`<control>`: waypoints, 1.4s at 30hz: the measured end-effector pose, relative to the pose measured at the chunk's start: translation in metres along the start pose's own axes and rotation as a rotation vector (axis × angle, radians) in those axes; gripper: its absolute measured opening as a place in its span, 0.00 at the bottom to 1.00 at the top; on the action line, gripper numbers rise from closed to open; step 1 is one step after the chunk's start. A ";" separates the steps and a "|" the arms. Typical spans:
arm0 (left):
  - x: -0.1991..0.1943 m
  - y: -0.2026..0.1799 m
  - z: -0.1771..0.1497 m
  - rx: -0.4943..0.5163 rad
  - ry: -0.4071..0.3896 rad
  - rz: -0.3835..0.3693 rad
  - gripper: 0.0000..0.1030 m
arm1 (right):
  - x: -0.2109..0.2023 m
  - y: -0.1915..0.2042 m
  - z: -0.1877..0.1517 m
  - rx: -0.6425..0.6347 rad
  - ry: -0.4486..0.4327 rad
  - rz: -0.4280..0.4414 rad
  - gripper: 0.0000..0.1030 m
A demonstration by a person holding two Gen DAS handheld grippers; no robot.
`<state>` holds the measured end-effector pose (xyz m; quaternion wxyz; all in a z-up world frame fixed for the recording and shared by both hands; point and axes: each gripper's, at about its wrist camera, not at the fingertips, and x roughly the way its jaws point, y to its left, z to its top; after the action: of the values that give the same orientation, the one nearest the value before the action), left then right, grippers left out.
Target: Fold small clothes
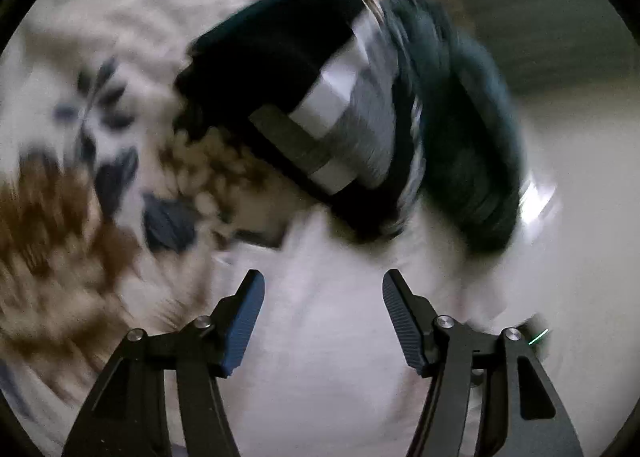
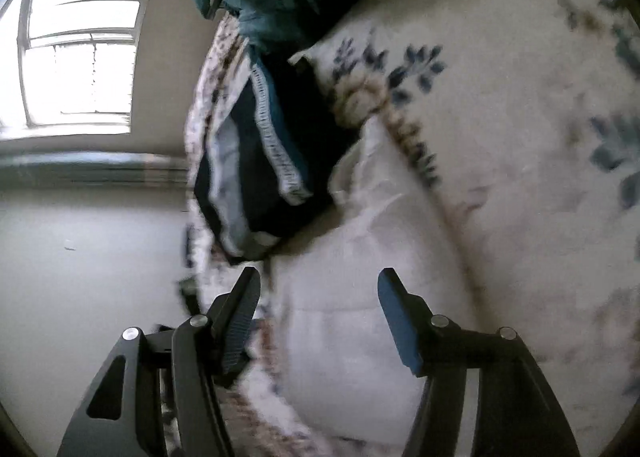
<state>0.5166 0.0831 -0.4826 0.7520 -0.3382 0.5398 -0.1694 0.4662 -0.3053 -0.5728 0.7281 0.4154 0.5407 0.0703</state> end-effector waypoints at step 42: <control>0.034 0.016 -0.024 0.018 0.137 0.088 0.52 | 0.033 -0.017 0.001 -0.075 0.174 -0.188 0.51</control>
<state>0.5044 0.0656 -0.5219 0.7229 -0.2950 0.6030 -0.1638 0.4750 -0.2984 -0.6085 0.6970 0.3275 0.6354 0.0577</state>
